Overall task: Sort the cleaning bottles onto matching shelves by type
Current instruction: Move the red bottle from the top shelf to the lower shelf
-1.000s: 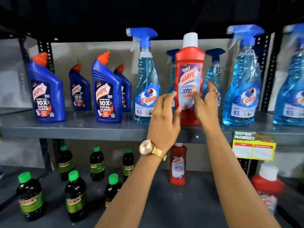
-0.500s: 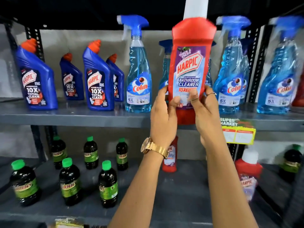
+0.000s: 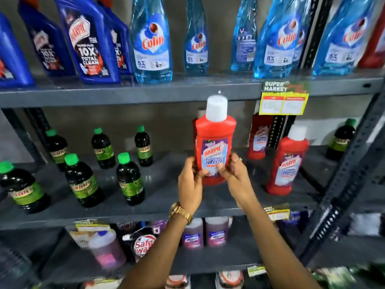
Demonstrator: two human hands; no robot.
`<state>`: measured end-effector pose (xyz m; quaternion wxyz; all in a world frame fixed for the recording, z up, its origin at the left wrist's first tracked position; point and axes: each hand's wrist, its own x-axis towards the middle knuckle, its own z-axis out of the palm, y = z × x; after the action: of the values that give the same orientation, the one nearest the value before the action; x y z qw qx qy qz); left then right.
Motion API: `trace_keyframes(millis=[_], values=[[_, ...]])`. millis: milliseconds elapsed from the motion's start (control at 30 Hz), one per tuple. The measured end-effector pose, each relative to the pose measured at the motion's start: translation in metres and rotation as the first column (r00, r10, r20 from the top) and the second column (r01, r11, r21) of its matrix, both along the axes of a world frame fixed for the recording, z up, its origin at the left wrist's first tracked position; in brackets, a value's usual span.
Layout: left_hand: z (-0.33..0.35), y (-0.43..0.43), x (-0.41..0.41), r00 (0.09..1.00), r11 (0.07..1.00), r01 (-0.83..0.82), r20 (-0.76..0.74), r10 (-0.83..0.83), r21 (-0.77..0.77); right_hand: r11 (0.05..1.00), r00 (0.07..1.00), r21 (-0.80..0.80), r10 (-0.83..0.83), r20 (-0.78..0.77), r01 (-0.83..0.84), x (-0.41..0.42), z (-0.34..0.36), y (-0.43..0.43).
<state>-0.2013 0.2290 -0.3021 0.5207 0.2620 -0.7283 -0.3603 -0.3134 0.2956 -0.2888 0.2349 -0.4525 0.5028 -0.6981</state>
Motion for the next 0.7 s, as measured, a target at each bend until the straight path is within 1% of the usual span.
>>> trace_keyframes(millis=[133, 267, 467, 700], values=[[-0.04, -0.019, -0.012, 0.991, 0.992, -0.023, 0.134, 0.007, 0.123, 0.993, 0.992, 0.086, -0.086, 0.094, 0.078, -0.009, -0.045, -0.019], [-0.065, -0.026, -0.021, 0.975, 0.978, -0.029, 0.221, -0.018, 0.206, 0.968, 0.977, 0.19, -0.187, 0.102, 0.165, -0.016, -0.078, -0.027], [-0.075, -0.033, -0.037, 0.974, 0.967, -0.06, 0.225, 0.003, 0.246, 0.946, 0.976, 0.278, -0.198, 0.092, 0.166, -0.029, -0.089, -0.039], [-0.08, -0.039, -0.045, 0.968, 0.97, -0.087, 0.25, 0.028, 0.226, 0.934, 0.982, 0.319, -0.181, 0.043, 0.159, -0.039, -0.094, -0.046]])
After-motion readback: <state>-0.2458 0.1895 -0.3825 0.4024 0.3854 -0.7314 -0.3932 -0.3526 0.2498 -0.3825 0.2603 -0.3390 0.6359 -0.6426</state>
